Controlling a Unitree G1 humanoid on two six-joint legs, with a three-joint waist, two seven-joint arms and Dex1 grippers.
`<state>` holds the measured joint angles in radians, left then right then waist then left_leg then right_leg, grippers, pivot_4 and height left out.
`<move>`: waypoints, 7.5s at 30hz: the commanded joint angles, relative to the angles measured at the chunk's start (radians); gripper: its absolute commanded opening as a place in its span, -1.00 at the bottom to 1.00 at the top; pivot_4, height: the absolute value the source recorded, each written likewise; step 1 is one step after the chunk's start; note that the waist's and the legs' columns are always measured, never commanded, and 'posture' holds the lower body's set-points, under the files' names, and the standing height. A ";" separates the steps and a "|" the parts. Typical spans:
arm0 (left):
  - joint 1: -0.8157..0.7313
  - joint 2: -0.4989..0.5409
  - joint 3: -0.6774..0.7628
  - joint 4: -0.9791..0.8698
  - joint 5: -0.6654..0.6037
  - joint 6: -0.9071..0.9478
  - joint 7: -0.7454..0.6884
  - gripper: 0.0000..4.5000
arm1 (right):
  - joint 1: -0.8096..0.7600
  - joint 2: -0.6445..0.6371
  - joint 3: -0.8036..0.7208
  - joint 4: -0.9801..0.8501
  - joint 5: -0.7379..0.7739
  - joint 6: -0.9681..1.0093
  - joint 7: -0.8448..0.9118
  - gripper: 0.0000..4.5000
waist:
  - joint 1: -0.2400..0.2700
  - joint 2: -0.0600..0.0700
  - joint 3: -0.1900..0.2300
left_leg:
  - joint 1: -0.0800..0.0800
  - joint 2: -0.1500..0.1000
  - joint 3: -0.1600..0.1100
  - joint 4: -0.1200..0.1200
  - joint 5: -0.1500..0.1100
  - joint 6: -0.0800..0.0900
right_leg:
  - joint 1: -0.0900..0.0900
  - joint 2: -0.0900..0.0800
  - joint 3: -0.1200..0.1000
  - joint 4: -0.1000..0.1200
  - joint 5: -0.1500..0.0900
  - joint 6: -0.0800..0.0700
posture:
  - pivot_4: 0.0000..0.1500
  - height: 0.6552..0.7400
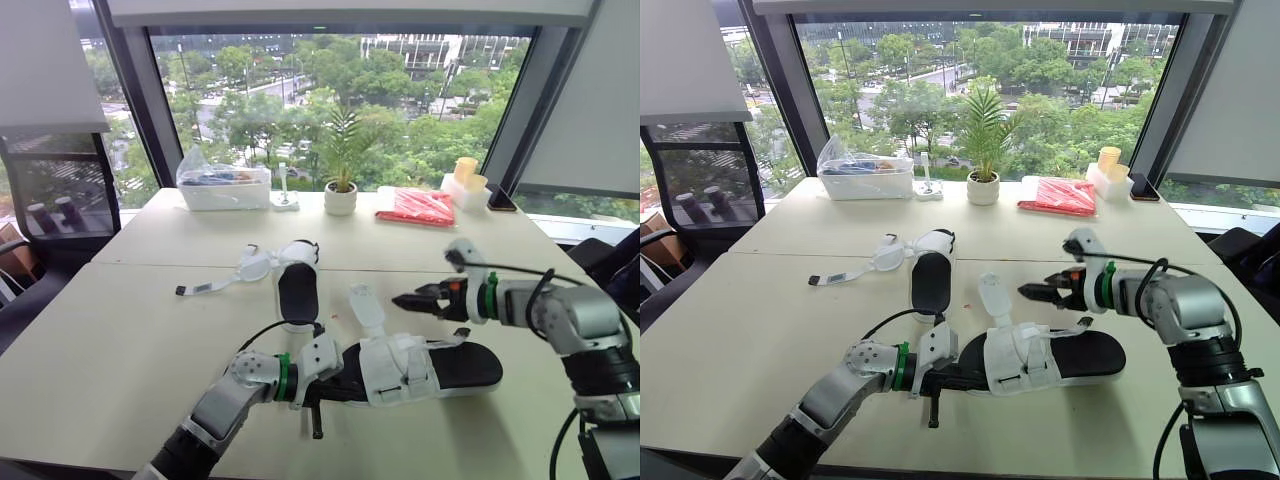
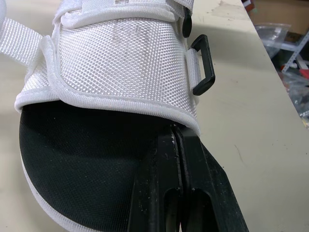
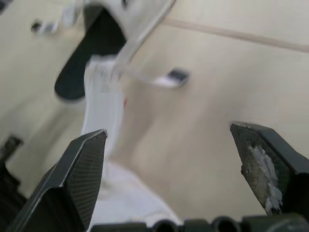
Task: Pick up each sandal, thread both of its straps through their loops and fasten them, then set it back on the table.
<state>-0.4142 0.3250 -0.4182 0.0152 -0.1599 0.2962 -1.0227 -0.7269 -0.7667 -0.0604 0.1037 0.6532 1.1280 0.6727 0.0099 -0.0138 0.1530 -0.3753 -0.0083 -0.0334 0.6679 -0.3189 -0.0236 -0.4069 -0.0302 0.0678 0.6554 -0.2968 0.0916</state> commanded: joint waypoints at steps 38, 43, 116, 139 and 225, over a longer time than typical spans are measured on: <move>-0.009 0.008 -0.013 0.033 0.018 -0.023 -0.016 -1.00 | 0.251 0.034 -0.422 -0.361 1.014 0.344 -1.082 -0.98 | -0.007 0.001 -0.001 | -0.001 0.000 0.001 -0.001 0.000 0.000 | 0.000 0.001 0.001 0.001 0.000 0.000 | 1.00 1.00; -0.010 0.006 -0.013 0.038 0.017 -0.021 -0.017 -1.00 | 0.074 -0.086 -0.314 -0.361 1.138 0.206 -0.984 -0.98 | -0.022 0.002 0.000 | 0.000 0.000 0.001 0.000 0.000 0.000 | 0.000 0.001 0.000 0.001 0.000 0.000 | 1.00 1.00; -0.028 0.019 -0.046 0.031 0.041 -0.031 -0.071 -1.00 | -0.282 0.095 0.301 0.408 -0.752 -0.803 0.474 0.99 | -0.022 0.004 0.000 | -0.001 -0.001 0.001 0.000 0.000 -0.001 | -0.002 -0.001 -0.001 0.001 0.000 0.000 | 1.00 1.00; -0.070 -0.009 -0.051 0.093 0.046 -0.069 -0.099 -1.00 | -0.114 0.186 0.105 0.047 -0.345 0.162 0.308 0.99 | -0.022 0.004 0.000 | -0.001 -0.002 0.001 0.001 0.000 -0.001 | -0.003 -0.002 0.000 0.004 0.000 0.000 | 1.00 1.00; -0.010 0.044 -0.036 0.000 0.024 0.000 -0.084 -1.00 | 0.948 -0.371 0.035 -0.589 -0.504 -1.366 0.488 0.99 | -0.020 0.002 0.001 | 0.005 0.000 0.000 0.014 -0.002 0.004 | 0.009 0.002 -0.002 0.007 0.000 0.001 | 1.00 1.00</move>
<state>-0.4294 0.3688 -0.4371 0.0050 -0.1482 0.2931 -1.1060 0.2246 -1.1194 0.0290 -0.4679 0.0823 -0.2858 1.1445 -0.0105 -0.0115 0.1538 -0.3707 -0.0087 -0.0335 0.6816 -0.3214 -0.0194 -0.3982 -0.0279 0.0655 0.6620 -0.2968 0.0927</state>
